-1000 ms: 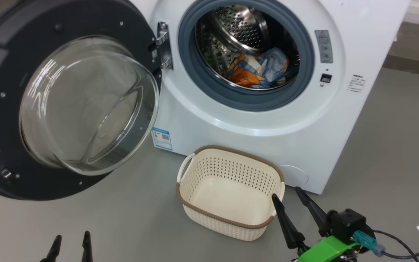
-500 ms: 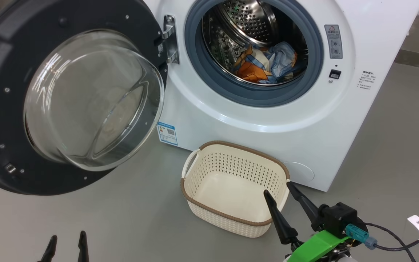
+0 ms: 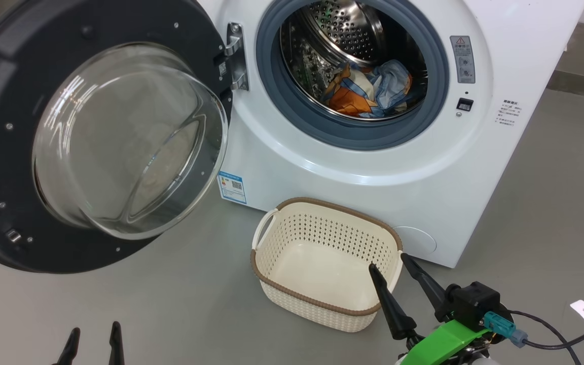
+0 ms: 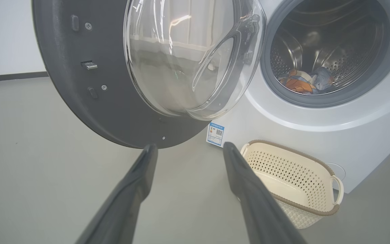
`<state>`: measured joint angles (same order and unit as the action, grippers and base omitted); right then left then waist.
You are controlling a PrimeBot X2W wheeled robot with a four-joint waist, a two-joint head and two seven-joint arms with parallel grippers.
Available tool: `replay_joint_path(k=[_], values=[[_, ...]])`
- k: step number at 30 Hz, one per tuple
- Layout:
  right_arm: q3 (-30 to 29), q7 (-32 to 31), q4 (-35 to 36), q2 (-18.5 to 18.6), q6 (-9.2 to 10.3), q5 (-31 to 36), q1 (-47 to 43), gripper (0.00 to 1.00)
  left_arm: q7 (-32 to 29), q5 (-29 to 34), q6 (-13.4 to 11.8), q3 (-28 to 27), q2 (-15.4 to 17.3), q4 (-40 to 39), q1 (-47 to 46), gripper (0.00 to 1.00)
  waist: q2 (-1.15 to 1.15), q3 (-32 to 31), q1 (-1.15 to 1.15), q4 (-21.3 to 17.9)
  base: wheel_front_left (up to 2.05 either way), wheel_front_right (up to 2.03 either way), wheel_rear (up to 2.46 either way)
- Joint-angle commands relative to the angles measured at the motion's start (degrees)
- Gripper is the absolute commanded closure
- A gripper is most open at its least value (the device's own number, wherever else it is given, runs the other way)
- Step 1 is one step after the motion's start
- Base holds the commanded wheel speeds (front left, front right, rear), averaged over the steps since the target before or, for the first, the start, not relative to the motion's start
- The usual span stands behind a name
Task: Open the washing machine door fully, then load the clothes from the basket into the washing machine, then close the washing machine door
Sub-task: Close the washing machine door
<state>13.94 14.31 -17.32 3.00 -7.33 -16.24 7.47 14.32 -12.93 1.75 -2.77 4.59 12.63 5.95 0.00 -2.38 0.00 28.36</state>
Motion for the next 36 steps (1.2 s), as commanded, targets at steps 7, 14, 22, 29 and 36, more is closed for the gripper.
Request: replay_joint_path(k=[7,14,22,29,36], values=[[1.2,0.7,1.4,-0.1,-0.16,-0.5,2.0,0.0,0.7,-0.2,-0.5,-2.0,1.0,-1.7,-1.4,0.0,0.0,0.0,0.0,0.0,0.0,0.0,0.0],[1.4,0.7,1.2,-0.1,-0.16,-0.7,2.2,0.0,0.7,-0.3,-0.6,-2.1,1.0,-1.8,-1.5,0.0,0.0,-0.1,0.0,-0.1,0.0,0.0,0.0],[1.5,0.7,0.9,-0.1,-0.16,-0.6,2.3,0.0,0.7,-0.5,-0.7,-2.2,1.0,-1.9,-1.4,0.0,0.0,-0.1,0.0,-0.1,0.0,0.0,0.0],[1.5,0.7,0.7,-0.1,-0.16,-0.5,2.3,0.0,0.7,-0.9,-0.4,-2.4,0.8,-2.3,-1.5,0.98,0.0,-0.2,0.0,-0.2,0.0,0.0,0.0],[0.7,0.7,1.2,-0.1,-0.16,-0.1,1.5,0.0,0.7,-1.6,-0.3,-4.5,0.5,-5.6,-1.6,1.0,0.0,0.0,0.0,0.0,0.0,0.0,0.0]])
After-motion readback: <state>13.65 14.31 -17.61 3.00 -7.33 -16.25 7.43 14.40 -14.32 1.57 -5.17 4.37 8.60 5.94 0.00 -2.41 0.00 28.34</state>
